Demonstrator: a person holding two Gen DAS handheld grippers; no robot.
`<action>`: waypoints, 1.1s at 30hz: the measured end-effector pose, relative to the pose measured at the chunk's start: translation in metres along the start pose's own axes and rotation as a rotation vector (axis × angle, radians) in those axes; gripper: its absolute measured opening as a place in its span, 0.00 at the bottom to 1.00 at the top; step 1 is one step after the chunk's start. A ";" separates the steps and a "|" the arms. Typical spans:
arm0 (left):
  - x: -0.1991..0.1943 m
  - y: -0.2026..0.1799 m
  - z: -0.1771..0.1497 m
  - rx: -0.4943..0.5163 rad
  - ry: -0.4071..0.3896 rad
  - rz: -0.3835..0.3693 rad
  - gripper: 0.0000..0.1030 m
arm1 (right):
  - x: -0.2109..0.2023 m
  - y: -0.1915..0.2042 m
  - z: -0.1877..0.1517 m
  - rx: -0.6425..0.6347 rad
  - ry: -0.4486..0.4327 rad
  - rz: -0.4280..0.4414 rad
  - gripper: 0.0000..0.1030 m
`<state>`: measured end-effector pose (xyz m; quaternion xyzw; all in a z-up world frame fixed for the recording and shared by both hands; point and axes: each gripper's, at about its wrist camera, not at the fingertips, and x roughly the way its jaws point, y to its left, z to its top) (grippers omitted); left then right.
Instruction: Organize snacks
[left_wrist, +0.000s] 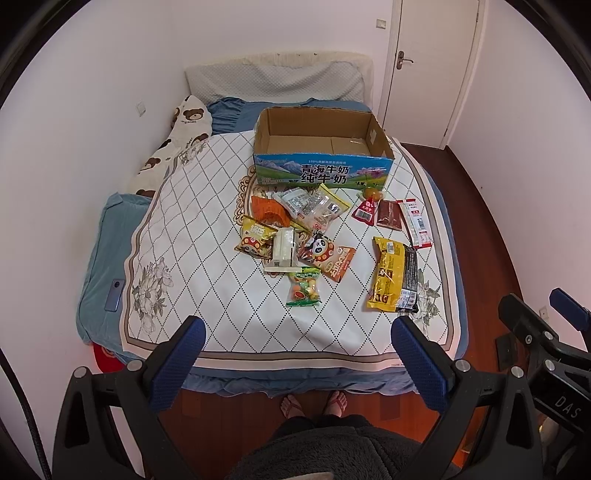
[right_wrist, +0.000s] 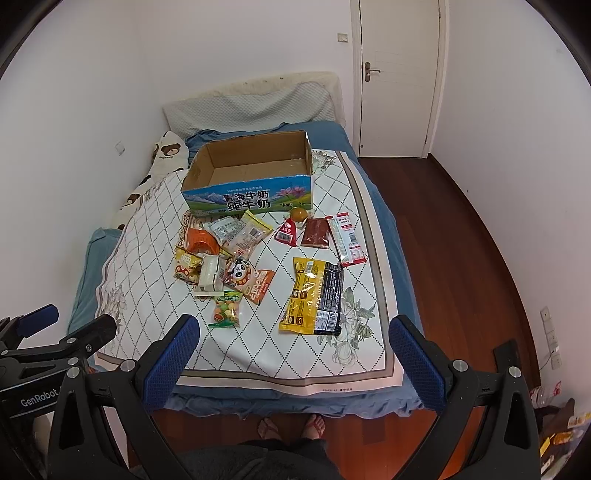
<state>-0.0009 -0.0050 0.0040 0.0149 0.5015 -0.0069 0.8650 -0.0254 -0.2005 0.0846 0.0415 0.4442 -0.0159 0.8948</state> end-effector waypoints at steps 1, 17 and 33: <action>0.000 0.001 0.000 0.000 0.000 0.000 1.00 | 0.000 0.000 0.000 0.000 0.000 0.000 1.00; -0.001 0.005 0.003 0.001 -0.011 0.036 1.00 | 0.004 0.000 0.002 -0.004 0.000 -0.008 1.00; 0.006 0.007 0.003 0.002 0.001 0.043 1.00 | 0.014 0.002 0.004 -0.006 0.014 -0.024 1.00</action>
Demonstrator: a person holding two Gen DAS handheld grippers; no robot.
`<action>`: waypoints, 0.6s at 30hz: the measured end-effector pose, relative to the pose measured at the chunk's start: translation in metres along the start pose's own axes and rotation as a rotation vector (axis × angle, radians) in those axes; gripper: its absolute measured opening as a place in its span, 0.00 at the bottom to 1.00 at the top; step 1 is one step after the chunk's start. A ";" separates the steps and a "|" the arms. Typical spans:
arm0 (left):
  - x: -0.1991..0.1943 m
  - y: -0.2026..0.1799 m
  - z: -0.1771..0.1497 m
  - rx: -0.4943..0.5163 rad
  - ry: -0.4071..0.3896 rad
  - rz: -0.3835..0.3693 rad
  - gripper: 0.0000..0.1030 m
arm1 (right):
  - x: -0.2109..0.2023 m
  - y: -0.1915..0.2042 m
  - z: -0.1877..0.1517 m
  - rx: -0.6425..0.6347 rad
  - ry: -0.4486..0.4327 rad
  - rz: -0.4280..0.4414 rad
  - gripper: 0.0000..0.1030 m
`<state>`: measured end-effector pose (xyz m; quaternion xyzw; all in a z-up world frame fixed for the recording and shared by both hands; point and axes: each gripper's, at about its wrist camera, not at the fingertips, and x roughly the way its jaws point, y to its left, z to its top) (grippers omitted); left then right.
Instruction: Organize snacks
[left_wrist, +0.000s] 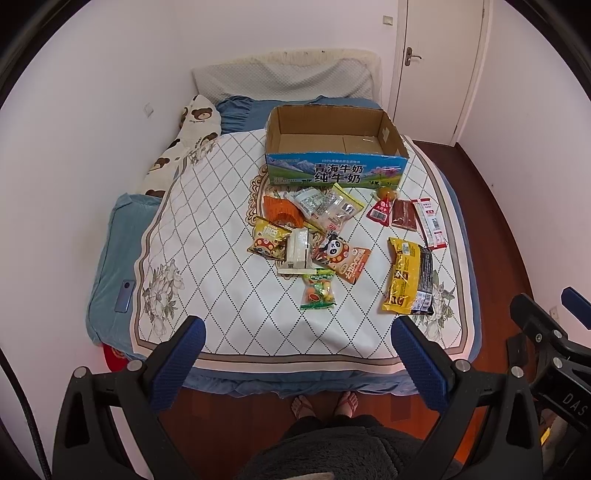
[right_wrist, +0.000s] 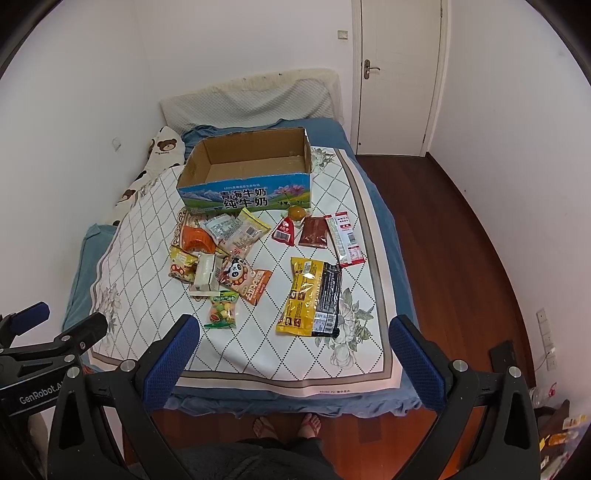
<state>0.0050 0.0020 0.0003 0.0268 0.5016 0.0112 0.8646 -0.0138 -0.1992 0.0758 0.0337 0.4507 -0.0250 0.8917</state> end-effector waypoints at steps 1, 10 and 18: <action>0.000 0.000 0.000 -0.001 0.000 -0.002 1.00 | 0.000 0.000 0.000 0.000 0.001 0.000 1.00; 0.001 0.003 -0.003 0.003 0.001 0.002 1.00 | 0.000 0.001 -0.001 0.000 -0.005 -0.013 1.00; 0.000 0.006 -0.007 0.005 -0.002 0.008 1.00 | 0.000 0.005 -0.003 -0.005 -0.008 -0.021 1.00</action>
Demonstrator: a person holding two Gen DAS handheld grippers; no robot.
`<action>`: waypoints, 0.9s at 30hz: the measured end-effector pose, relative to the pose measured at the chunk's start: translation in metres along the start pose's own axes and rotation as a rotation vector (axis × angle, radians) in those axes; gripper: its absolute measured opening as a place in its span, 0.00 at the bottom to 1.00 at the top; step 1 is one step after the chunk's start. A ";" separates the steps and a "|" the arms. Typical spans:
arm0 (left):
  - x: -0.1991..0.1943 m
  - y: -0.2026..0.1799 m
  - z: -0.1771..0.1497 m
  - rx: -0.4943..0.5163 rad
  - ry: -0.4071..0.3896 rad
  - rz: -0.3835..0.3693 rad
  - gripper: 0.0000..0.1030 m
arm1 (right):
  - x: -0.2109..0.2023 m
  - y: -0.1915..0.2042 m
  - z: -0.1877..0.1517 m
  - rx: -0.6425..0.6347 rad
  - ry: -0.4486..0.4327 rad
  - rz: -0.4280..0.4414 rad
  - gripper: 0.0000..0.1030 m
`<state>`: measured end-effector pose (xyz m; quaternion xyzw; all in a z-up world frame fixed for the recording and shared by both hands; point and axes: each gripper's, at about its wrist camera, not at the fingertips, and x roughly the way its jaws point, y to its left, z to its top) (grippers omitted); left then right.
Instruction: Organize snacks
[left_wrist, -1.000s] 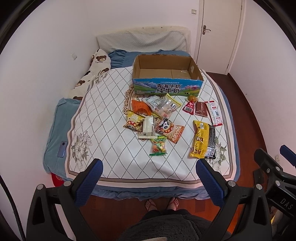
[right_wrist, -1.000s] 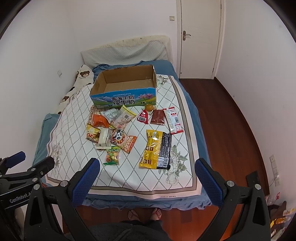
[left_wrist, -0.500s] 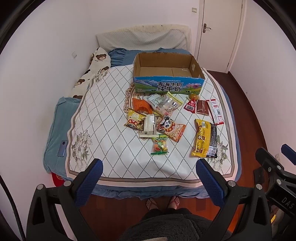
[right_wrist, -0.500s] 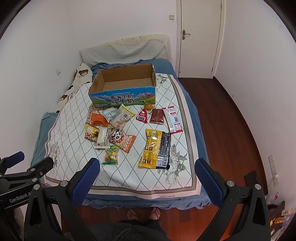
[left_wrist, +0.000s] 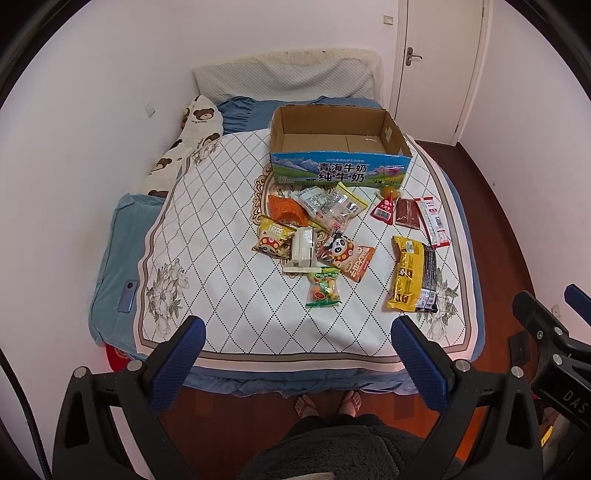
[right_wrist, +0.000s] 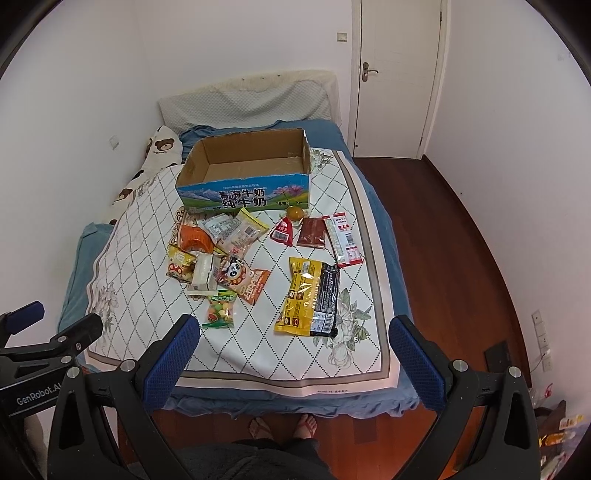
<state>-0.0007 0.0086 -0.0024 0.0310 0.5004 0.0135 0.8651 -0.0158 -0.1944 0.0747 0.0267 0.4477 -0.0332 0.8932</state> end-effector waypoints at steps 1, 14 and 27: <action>0.000 0.000 0.001 0.000 0.000 0.000 1.00 | 0.000 -0.001 0.000 0.001 0.001 0.004 1.00; -0.004 0.005 -0.003 0.009 0.002 -0.006 1.00 | -0.008 0.010 -0.005 0.009 -0.006 0.008 1.00; 0.093 0.038 0.021 0.005 0.094 -0.015 1.00 | 0.047 0.002 -0.006 0.156 0.039 -0.016 1.00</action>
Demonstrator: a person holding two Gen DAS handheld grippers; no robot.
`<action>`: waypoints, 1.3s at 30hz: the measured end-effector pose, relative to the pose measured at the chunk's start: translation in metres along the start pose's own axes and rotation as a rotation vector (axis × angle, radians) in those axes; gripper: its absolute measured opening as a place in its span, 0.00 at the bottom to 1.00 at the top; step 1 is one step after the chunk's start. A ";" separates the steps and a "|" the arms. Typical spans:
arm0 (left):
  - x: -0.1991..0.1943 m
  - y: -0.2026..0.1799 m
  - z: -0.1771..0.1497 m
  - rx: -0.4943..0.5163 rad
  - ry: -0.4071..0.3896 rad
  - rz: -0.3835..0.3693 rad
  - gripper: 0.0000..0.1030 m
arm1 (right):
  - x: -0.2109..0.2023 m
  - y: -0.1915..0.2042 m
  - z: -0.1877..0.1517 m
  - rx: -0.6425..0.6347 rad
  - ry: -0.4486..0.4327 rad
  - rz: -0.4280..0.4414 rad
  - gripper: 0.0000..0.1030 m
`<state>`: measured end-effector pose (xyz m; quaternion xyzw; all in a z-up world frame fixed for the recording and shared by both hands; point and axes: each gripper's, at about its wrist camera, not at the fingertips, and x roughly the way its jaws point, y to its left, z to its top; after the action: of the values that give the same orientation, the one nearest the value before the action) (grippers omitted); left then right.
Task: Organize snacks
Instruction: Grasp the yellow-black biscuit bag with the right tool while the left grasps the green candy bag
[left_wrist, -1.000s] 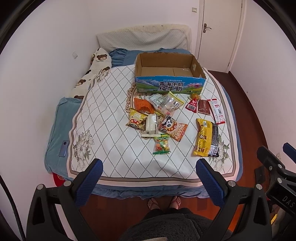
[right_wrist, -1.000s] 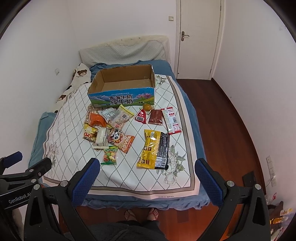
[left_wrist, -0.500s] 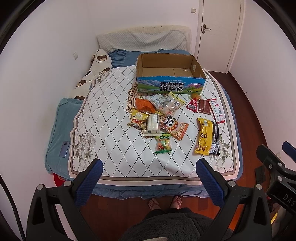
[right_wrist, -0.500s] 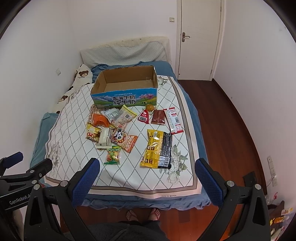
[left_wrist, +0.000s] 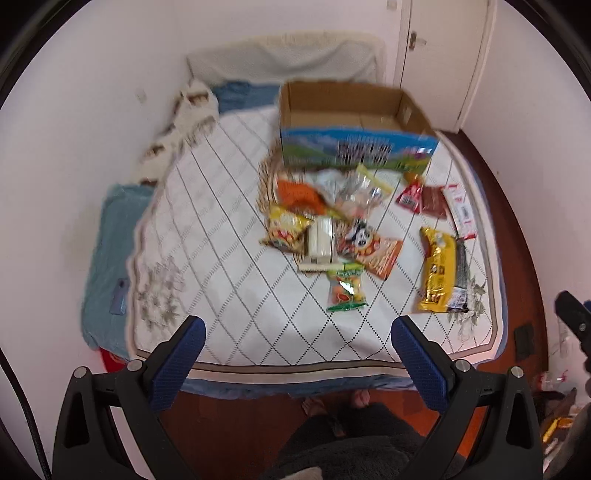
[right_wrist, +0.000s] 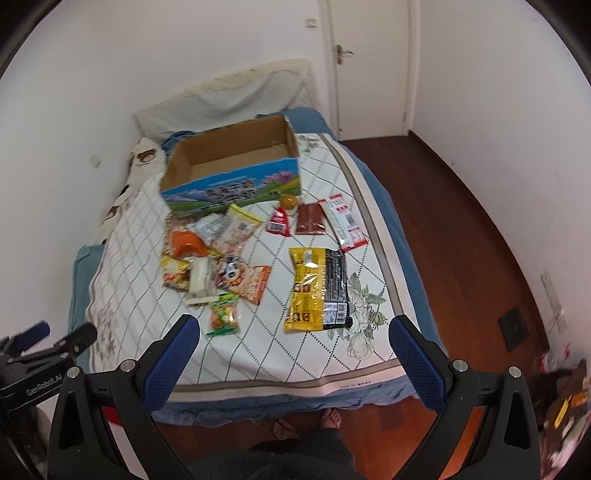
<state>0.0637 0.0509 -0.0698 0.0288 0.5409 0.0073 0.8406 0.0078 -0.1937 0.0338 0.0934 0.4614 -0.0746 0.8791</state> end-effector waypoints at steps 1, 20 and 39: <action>0.014 0.002 0.004 -0.005 0.033 -0.005 1.00 | 0.014 -0.005 0.002 0.024 0.018 -0.011 1.00; 0.273 -0.058 0.040 -0.144 0.540 -0.117 0.93 | 0.303 -0.065 0.040 0.063 0.476 -0.029 1.00; 0.286 -0.081 0.053 -0.136 0.538 -0.110 0.47 | 0.396 -0.029 0.034 -0.018 0.657 -0.025 0.96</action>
<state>0.2292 -0.0195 -0.3129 -0.0598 0.7437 0.0052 0.6658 0.2511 -0.2480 -0.2768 0.0990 0.7220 -0.0471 0.6832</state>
